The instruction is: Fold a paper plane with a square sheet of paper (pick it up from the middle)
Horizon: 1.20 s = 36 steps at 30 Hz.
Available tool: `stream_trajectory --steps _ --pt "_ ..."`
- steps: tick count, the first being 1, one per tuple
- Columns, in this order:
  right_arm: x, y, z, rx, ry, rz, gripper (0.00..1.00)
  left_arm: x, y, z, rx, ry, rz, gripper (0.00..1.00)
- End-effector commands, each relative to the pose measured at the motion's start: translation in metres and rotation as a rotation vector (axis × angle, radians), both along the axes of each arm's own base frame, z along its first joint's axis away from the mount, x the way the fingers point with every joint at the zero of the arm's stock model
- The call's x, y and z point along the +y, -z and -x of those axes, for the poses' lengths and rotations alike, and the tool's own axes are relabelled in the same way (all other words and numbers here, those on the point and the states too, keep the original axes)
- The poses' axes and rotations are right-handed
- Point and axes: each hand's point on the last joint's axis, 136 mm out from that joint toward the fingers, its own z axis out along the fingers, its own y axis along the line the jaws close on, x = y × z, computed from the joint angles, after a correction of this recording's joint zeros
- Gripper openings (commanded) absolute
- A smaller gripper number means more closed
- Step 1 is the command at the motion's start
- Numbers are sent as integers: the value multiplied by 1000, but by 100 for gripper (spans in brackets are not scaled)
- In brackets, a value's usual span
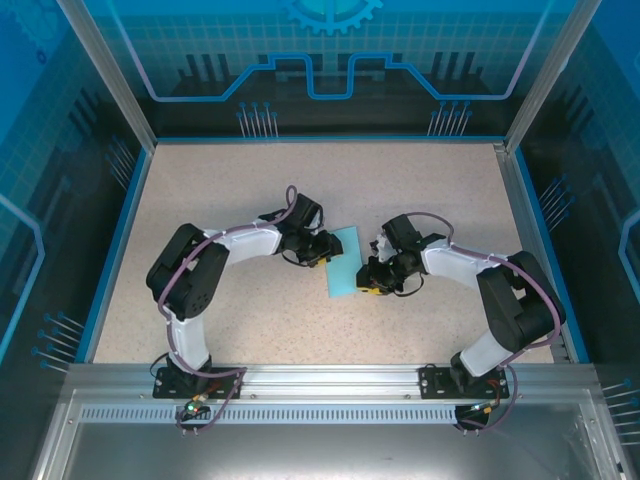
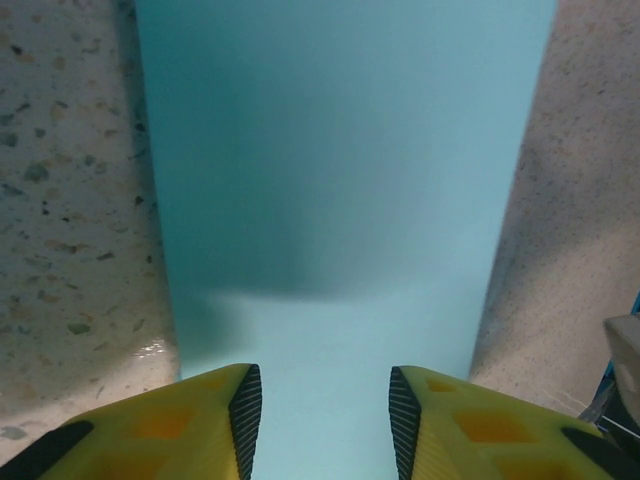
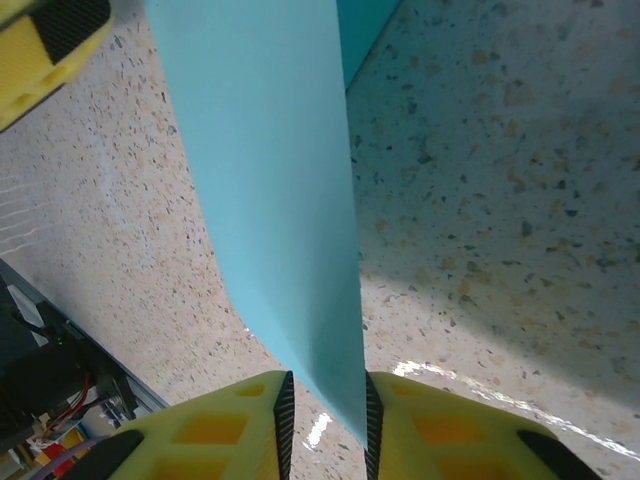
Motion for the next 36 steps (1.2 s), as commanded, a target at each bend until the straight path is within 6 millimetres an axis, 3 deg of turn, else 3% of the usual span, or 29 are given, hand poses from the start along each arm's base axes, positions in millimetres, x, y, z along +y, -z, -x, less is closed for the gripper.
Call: stream_trajectory --steps 1,10,11,16,22,27,31,36 --pt "6 -12 -3 -19 -1 -19 20 -5 3 4 33 21 2 41" --pt "21 -18 -15 -47 -19 -42 13 -3 13 8 62 30 -17 39" --pt "28 -26 -24 -73 -23 -58 13 -3 15 9 66 33 -19 39" --pt "43 -29 -39 -93 -27 -73 13 -2 16 10 73 36 -27 38" --pt "53 -19 -51 -87 -27 -36 13 -5 -2 5 37 43 -9 38" --pt "47 -7 -43 -22 -23 15 13 -5 -17 -3 -13 41 -21 38" --pt "37 -10 -33 -21 -17 45 15 -7 -7 -3 11 40 -17 37" --pt "28 -16 -21 -16 -17 57 25 -8 0 -2 29 34 -11 34"
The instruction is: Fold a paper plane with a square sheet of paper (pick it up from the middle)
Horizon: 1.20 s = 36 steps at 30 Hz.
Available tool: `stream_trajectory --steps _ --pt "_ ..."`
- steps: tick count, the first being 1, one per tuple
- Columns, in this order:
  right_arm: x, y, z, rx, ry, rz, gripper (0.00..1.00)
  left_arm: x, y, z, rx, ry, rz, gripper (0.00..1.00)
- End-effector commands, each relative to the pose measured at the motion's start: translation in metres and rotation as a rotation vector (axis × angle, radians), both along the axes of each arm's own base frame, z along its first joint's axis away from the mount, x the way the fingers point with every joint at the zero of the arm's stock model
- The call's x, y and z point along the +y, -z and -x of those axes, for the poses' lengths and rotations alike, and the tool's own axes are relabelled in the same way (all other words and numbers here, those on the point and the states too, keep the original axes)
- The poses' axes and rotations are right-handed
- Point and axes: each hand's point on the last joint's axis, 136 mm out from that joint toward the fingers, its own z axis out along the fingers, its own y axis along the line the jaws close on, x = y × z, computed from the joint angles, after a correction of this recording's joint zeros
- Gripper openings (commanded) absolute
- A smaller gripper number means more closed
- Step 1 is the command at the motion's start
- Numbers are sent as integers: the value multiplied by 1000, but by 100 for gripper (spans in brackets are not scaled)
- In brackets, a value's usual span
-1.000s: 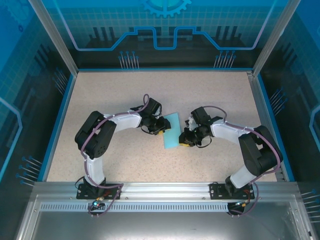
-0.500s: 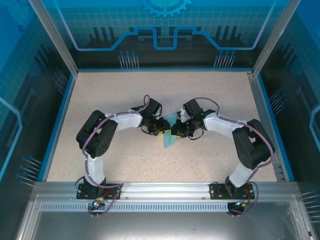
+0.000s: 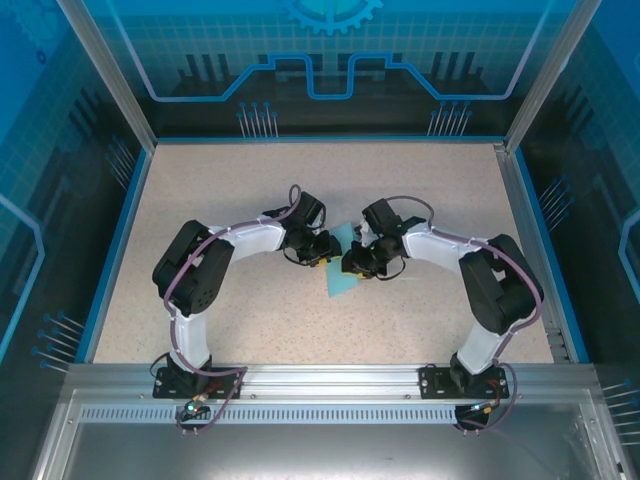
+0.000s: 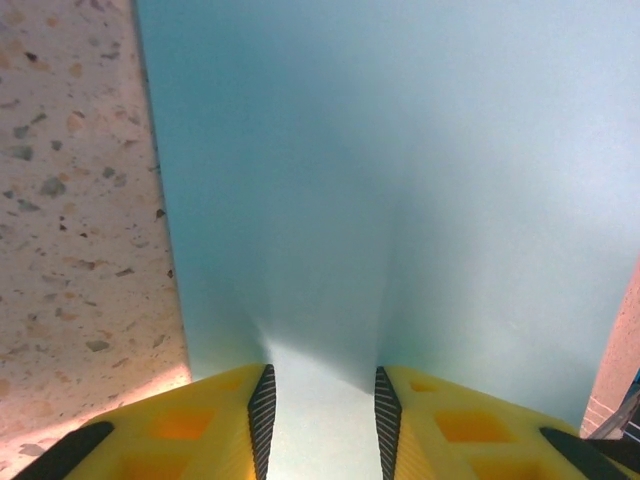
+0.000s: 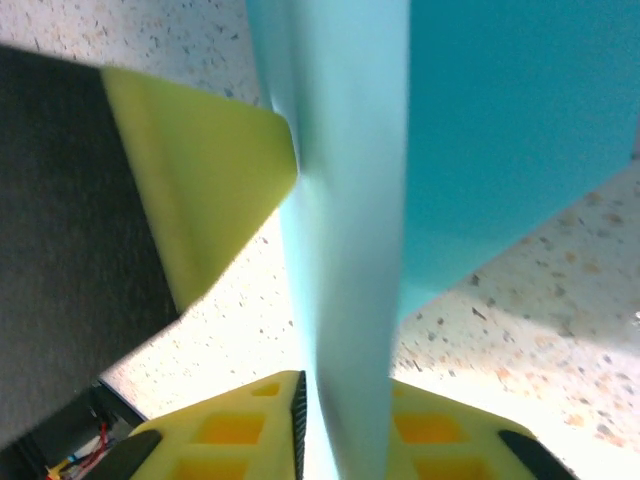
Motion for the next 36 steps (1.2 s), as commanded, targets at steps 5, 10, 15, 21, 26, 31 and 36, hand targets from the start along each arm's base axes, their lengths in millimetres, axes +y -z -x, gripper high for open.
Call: stream_trajectory --steps 5,10,15,21,26,31,36 --pt "-12 -6 32 54 8 16 25 -8 -1 1 15 20 21 34" --pt "-17 -7 39 69 27 15 23 -8 6 2 32 19 14 34" --pt "-20 -5 44 81 37 19 19 -8 12 4 47 24 -2 34" --pt "-21 -11 38 54 52 16 12 -9 16 6 55 33 -15 33" --pt "-13 -13 24 23 46 0 8 -9 14 7 56 38 -15 33" --pt "-2 -9 10 8 34 -12 6 -13 1 4 33 47 5 33" --pt "5 -3 -1 5 27 -1 6 -14 -28 -3 -44 48 24 33"
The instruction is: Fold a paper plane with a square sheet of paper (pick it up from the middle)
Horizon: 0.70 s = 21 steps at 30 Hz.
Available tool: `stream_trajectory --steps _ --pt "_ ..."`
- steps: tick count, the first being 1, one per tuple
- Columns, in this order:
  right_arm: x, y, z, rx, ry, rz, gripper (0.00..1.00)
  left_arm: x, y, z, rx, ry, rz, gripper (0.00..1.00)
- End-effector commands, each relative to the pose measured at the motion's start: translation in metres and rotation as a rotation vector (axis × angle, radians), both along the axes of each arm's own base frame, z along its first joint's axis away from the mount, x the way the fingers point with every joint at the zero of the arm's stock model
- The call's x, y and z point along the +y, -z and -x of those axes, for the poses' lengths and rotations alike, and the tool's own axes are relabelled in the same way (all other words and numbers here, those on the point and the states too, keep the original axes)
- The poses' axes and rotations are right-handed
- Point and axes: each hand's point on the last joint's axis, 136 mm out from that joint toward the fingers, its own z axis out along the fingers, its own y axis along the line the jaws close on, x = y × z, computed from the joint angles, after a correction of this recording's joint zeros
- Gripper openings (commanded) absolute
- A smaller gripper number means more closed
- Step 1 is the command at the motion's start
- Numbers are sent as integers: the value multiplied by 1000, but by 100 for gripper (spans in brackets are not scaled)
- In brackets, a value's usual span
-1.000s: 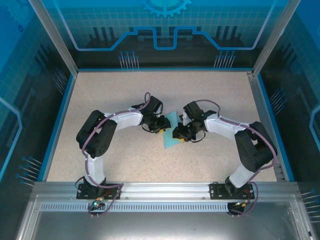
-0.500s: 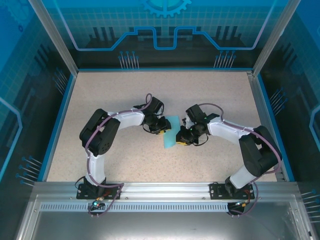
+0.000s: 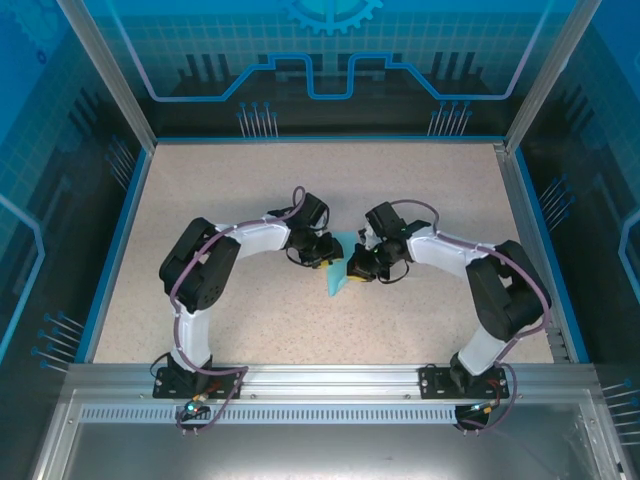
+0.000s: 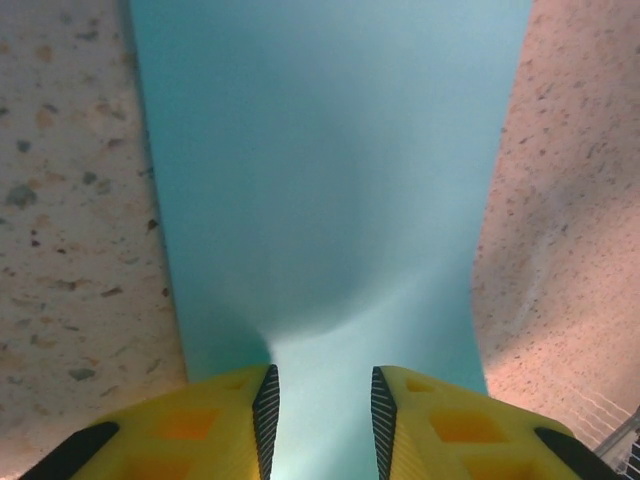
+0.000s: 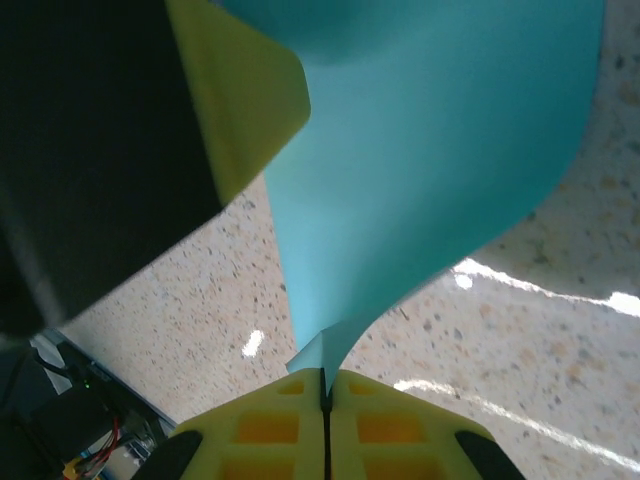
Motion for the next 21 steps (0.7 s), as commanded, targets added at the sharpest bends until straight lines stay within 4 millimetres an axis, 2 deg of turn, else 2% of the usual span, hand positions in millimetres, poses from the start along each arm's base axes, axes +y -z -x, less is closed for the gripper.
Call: stream_trajectory --steps 1,4,8,21 --pt "11 -1 -10 -28 -23 3 6 -8 -41 -6 -86 28 38 34" --pt "13 6 -14 -25 -29 13 6 0 -45 -12 -120 3 6 34" --pt "18 13 -18 -26 -59 22 6 7 -35 -15 -114 -24 -41 34" --pt "32 22 -17 -47 -175 23 7 11 -12 -21 -89 -36 -89 28"
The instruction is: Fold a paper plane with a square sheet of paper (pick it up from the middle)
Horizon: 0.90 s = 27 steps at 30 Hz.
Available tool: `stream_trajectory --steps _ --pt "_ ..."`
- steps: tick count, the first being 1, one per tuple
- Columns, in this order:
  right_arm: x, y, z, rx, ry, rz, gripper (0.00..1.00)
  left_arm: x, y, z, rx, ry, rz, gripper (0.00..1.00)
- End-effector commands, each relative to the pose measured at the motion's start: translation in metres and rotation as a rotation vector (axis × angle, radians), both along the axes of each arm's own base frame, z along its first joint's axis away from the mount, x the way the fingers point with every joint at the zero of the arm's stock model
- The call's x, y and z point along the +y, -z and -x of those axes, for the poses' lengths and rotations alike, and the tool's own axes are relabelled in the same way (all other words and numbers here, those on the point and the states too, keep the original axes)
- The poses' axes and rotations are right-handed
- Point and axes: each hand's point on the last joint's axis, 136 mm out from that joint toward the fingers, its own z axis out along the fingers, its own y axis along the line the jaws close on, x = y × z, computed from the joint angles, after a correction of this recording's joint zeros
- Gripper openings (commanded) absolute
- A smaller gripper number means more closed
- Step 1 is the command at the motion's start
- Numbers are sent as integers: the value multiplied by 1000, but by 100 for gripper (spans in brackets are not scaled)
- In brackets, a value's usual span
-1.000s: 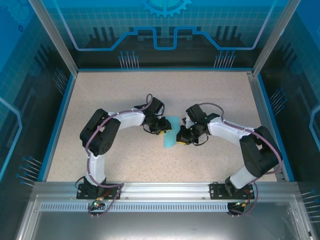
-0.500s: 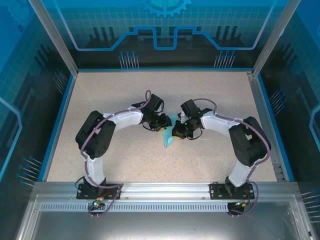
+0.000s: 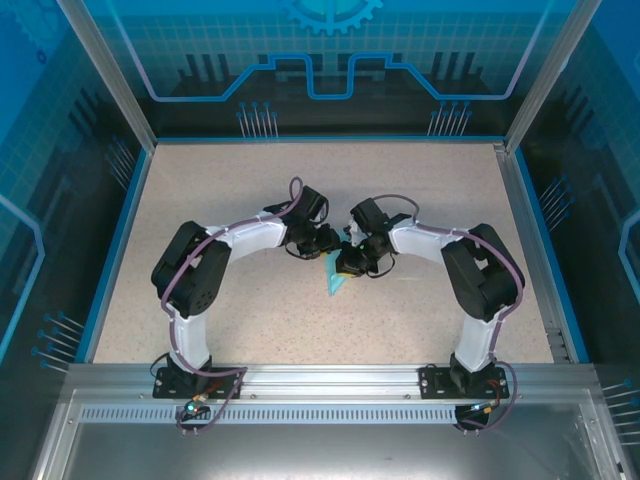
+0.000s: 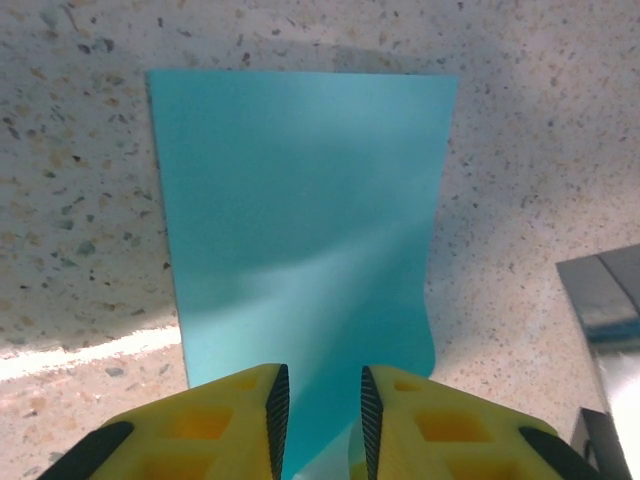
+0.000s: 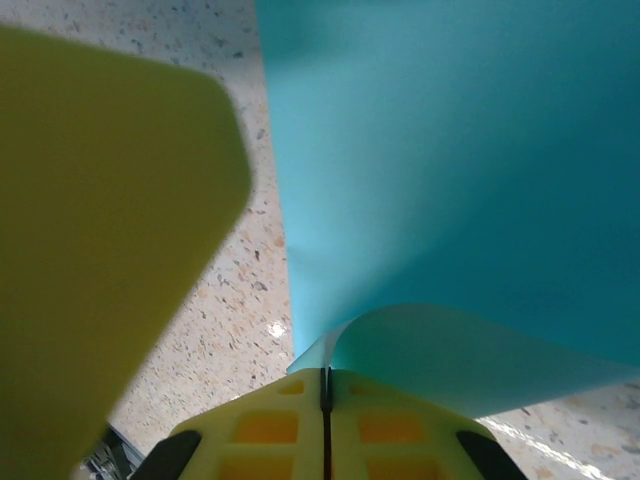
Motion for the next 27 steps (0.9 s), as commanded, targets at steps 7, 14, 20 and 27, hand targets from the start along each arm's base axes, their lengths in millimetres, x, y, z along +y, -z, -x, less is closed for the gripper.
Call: stream_trajectory --steps 7,14,20,27 --pt "10 4 -1 -16 -77 6 7 4 11 -2 22 2 -47 27" --pt "11 9 -1 -7 -81 7 7 9 3 1 4 -9 -57 26" --pt "13 10 -1 -11 -101 3 8 14 7 4 13 -13 -68 26" --pt "16 11 -1 -18 -130 -8 8 16 5 6 12 -21 -67 26"
